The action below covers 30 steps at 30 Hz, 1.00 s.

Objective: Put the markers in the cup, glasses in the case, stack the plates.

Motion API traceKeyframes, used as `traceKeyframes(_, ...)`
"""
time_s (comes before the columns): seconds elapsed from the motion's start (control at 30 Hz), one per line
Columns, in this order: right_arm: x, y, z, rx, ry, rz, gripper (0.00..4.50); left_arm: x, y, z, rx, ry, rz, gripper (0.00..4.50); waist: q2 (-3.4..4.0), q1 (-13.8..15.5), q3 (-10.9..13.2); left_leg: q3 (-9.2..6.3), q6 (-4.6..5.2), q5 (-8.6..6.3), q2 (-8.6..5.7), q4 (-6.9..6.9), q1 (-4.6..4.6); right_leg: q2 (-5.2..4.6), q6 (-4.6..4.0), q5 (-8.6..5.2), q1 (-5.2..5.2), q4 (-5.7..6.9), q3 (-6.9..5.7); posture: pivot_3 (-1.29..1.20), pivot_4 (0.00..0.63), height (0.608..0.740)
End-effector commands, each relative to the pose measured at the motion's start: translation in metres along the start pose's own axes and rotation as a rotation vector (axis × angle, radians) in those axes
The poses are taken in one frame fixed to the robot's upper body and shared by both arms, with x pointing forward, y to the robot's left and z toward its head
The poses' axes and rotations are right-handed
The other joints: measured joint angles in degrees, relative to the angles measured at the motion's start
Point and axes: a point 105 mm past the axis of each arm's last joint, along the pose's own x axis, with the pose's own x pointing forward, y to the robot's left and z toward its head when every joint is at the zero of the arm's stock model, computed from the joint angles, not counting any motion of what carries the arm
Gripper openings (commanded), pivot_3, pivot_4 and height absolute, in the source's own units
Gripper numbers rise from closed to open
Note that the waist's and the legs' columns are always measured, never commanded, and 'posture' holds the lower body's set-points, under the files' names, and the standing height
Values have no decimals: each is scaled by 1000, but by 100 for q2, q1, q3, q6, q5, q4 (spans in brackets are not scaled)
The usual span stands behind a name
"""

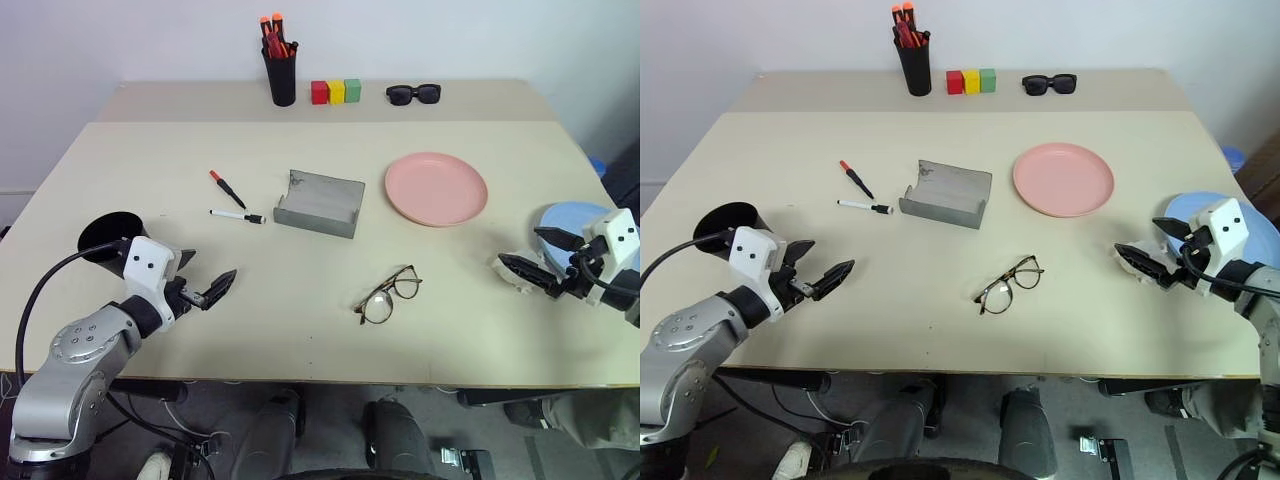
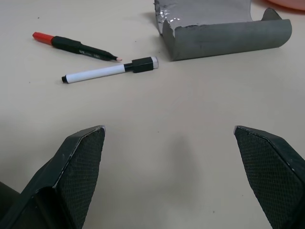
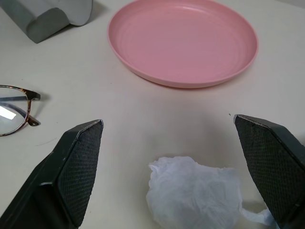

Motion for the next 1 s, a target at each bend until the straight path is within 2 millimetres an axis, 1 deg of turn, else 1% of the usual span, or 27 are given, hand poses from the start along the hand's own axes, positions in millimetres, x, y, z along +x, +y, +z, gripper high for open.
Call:
traceKeyframes(0.03, -2, -1, 3, -19, -33, -5, 4500, -2, 2, 5, 20, -20, 5, 4453, 0, 0, 0, 0, 0, 0, 0, 0, 0, 0, 0, 0, 0, 0, 0, 0, 150, 740)
traceKeyframes(0.17, 2, 0, 1, -21, -47, 2, 4500, -2, 4, 5, 19, -28, 12, 4453, -1, -4, 1, 1, 0, 0, 0, 0, 0, 0, 0, 0, 0, 0, 0, 0, 150, 740)
traceKeyframes(0.3, 9, 5, 7, -35, -72, 19, 4500, 0, 6, 8, 5, -52, 27, 4453, -2, -8, 1, 1, 0, 0, 0, 0, 1, 0, 0, 0, 0, 0, 0, 0, 150, 740)
traceKeyframes(0.37, 17, 12, 13, -41, -94, 36, 4500, 3, 7, 10, 1, -62, 41, 4453, -2, -4, 1, 0, 0, 0, 1, 0, 1, 0, 0, 0, 0, 1, 0, 0, 150, 740)
traceKeyframes(0.5, 37, 33, 25, -53, -141, 105, 4500, 11, 4, 16, 9, -83, 50, 4453, -4, -5, 2, -3, 0, 0, 1, 0, 1, 2, 0, 0, 0, 2, 0, 0, 150, 740)
traceKeyframes(0.6, 49, 44, 34, -58, -173, 134, 4500, 17, 4, 17, 6, -84, 67, 4453, -5, -3, 3, -2, 0, 0, -1, 0, 1, 2, 1, 1, 0, 1, 0, 0, 150, 740)
traceKeyframes(0.7, 62, 57, 39, -54, -202, 162, 4500, 27, 5, 17, -11, -89, 95, 4453, -8, 3, 4, -2, 1, 1, -1, -1, 1, 4, 2, 1, -1, 2, 0, 0, 150, 740)
traceKeyframes(0.77, 69, 66, 47, -65, -226, 198, 4500, 43, 7, 20, 11, -65, 160, 4453, -14, 23, 7, -6, 1, 1, -1, -1, 2, 7, 7, 4, 2, 4, -2, 0, 150, 740)
traceKeyframes(0.83, 75, 70, 54, -67, -249, 215, 4500, 60, 10, 26, -37, -62, 213, 4453, -24, 31, 13, -8, 0, 2, -4, 2, 2, 8, 22, 13, 4, 4, -3, 0, 150, 740)
traceKeyframes(0.9, 81, 77, 59, -61, -269, 227, 4500, 78, 18, 34, -106, -60, 286, 4453, -38, 22, 19, -8, 0, 3, -8, 7, 2, 8, 36, 21, 8, 4, -3, 0, 150, 740)
traceKeyframes(0.97, 85, 86, 62, -57, -281, 255, 4500, 91, 21, 47, -160, -74, 331, 4453, -63, 11, 27, -12, -1, 4, -9, 12, 3, 11, 67, 36, 11, 3, -4, 0, 150, 740)
traceKeyframes(1.0, 87, 90, 63, -56, -283, 265, 4500, 94, 22, 51, -174, -79, 341, 4453, -70, 5, 28, -13, -1, 5, -9, 12, 3, 12, 72, 37, 11, 3, -3, 0, 150, 740)
